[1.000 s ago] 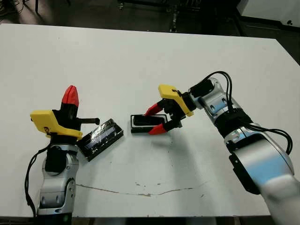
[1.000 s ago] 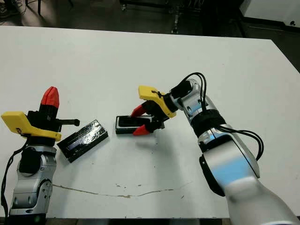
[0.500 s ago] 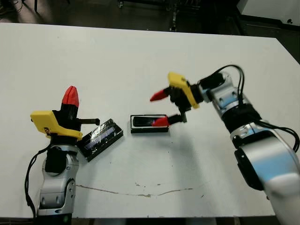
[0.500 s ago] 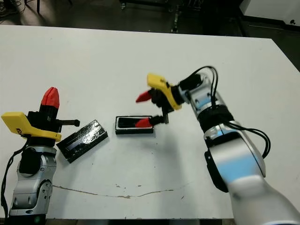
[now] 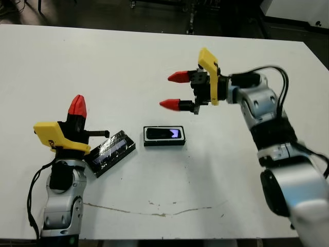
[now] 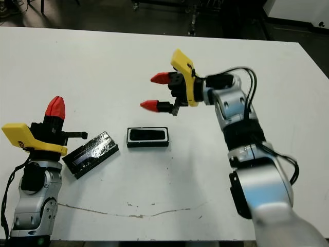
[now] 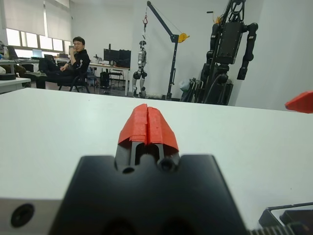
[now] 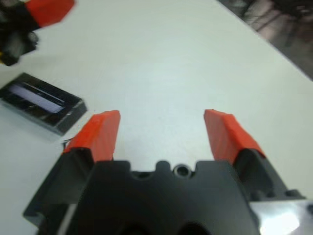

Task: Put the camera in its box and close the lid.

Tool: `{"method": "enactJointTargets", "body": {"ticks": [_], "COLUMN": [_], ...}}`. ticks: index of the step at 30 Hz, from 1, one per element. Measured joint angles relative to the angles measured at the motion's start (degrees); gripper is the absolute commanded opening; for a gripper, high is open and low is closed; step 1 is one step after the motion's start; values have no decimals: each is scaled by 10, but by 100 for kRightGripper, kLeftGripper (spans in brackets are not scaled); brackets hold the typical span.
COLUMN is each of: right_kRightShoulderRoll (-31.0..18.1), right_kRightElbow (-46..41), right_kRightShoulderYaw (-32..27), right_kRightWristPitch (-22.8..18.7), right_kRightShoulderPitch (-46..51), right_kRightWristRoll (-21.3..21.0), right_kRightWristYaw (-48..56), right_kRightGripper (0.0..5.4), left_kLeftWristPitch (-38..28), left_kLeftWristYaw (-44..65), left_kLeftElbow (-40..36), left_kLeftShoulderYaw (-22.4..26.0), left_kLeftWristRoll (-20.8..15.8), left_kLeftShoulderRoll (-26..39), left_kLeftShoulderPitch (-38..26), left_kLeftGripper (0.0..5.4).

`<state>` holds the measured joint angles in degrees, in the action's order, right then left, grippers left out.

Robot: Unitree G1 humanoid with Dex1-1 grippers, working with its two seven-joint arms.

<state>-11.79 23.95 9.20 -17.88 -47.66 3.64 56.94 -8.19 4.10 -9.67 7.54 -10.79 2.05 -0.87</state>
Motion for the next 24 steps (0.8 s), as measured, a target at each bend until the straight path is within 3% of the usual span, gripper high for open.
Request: {"method": "enactJointTargets", "body": {"ticks": [10,24], "right_kRightShoulderRoll": [-5,-12], "right_kRightElbow": [-68,-86], "right_kRightShoulderYaw": [65,109], "right_kRightWristPitch": [23,38], "right_kRightShoulderPitch": [56,97], "right_kRightWristRoll": [-29,-42], "right_kRightWristYaw": [-26,-25], "right_kRightGripper": [234,20], "left_kLeftWristPitch": [1,-4], "left_kLeftWristYaw": [0,6], "left_kLeftElbow": [0,5], "left_kLeftShoulderYaw": [0,2], "left_kLeftWristRoll": [-2,-5], "left_kLeftShoulderRoll": [0,0], "left_kLeftShoulderPitch": [0,-1], "left_kLeftGripper": [0,0]}}
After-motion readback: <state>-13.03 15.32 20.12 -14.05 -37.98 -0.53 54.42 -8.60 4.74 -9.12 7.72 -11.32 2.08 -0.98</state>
